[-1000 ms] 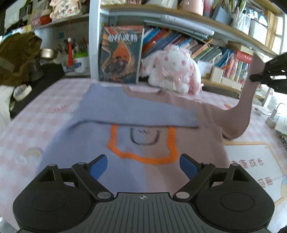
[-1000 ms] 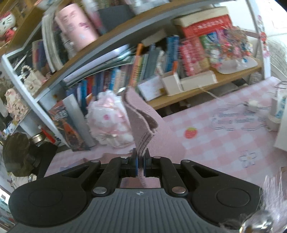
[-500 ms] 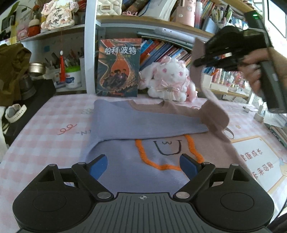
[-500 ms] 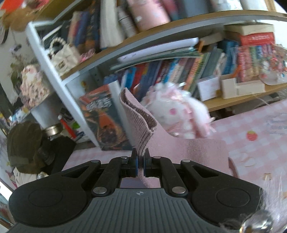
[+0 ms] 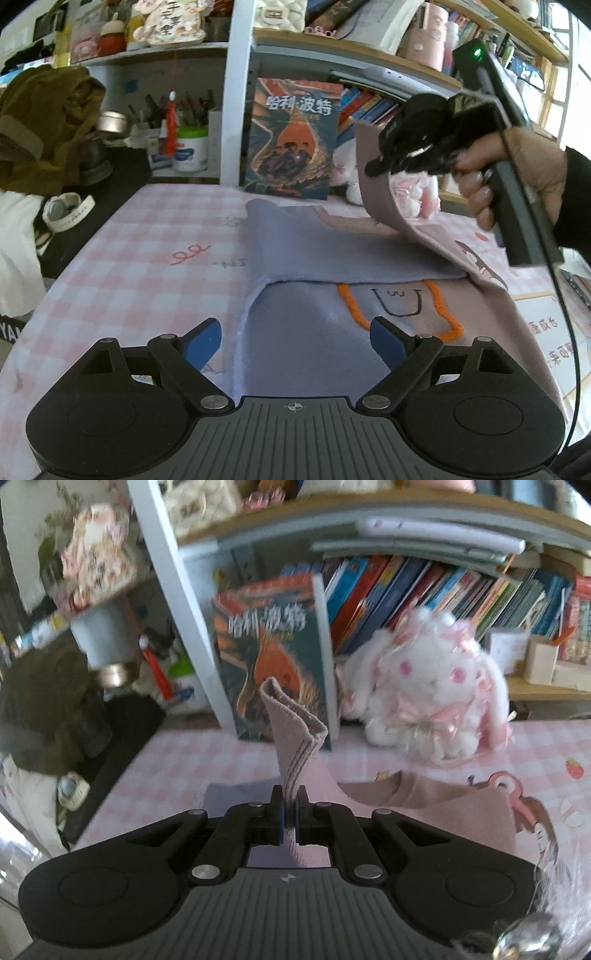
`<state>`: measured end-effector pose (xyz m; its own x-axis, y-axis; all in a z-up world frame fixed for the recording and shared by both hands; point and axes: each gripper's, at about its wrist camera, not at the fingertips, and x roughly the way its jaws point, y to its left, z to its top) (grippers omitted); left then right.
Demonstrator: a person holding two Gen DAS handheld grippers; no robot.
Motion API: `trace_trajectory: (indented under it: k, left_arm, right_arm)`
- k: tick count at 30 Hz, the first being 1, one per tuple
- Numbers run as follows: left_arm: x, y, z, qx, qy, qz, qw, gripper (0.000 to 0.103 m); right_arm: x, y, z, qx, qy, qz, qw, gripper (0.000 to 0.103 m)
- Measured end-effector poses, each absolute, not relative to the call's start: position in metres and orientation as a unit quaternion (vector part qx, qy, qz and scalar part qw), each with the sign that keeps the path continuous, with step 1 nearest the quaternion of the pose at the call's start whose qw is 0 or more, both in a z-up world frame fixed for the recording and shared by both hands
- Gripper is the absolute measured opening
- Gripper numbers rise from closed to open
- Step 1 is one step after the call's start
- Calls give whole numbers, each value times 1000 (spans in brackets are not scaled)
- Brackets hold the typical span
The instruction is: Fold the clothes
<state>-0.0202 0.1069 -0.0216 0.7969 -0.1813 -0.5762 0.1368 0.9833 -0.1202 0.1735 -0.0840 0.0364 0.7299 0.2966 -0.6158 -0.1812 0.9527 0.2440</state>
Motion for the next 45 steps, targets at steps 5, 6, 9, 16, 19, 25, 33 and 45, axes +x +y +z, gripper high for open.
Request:
trace_trajectory:
  k: [5,6,9,16,19,25,33,45]
  left_arm:
    - [-20,112,-23,-38,313,-77,946,90]
    - [-20,113,-23,-38,314,-76,946,90]
    - [-20,113,-24,-38,316,-75,945,90]
    - [-15,109,-25,-41,327,-93,940,90]
    - [-11,106,-26,-45,331,-100,937,90]
    - [-7,98,-29,-61,334,-116,934,90]
    - [-9,84,-32,-58,334,-107,935,90]
    - [-17,51,-35,-39,355,-133,924,90]
  right_arm:
    - [179,-62,10,55,374,134,916,5]
    - [180,-58,4,51,382,135,913,5]
    - [183,-50,-13,43,404,140,903,9]
    - [181,-49,-25,54,424,199,882,52]
    - [172,-57,-17,70,411,226,880,65]
    - [143,-85,-1,87,398,209,889,68]
    - [73,-141,-1,72,398,142,903,69]
    - [-24,-195,-20,33,403,42,914,69]
